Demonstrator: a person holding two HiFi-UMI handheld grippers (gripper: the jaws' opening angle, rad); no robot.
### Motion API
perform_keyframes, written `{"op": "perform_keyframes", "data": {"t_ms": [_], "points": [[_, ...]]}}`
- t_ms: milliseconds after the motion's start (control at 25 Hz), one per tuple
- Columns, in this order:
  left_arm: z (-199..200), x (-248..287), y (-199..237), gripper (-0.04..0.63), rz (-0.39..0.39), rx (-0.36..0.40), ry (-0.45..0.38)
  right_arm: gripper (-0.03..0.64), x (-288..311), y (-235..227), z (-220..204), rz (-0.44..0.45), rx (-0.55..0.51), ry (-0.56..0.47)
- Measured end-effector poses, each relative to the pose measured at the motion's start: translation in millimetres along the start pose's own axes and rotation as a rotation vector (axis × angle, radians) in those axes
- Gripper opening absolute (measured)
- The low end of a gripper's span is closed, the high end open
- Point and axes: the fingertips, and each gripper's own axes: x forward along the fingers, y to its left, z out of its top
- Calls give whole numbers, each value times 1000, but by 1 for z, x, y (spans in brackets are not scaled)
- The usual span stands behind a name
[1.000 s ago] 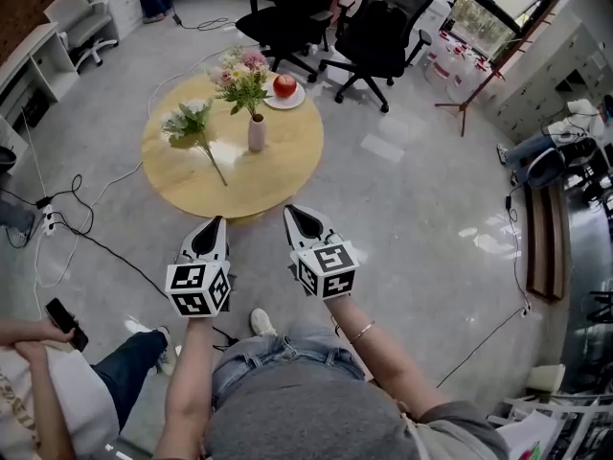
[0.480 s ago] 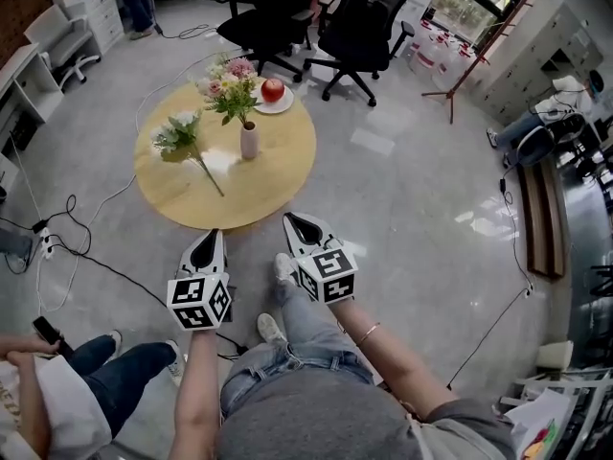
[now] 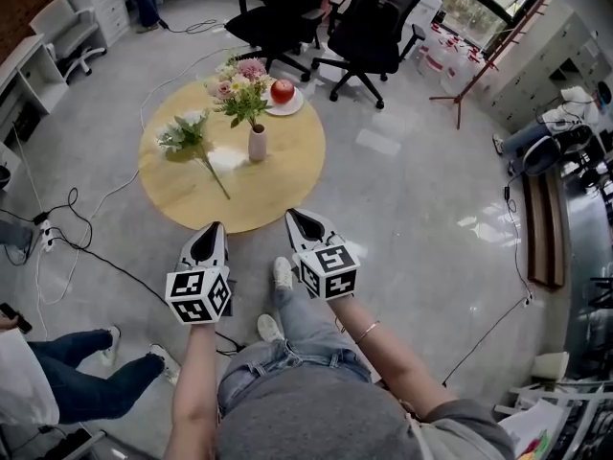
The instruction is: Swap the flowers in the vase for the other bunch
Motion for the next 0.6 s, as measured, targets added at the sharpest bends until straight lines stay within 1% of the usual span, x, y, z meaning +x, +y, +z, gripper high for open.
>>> {"op": "perform_keyframes", "data": {"t_ms": [360, 600], "points": [[7, 36, 12, 20, 15, 12, 23, 11, 35, -18, 5, 21, -2, 15], [9, 75, 18, 20, 17, 24, 25, 11, 68, -42, 6, 33, -28, 20]]}}
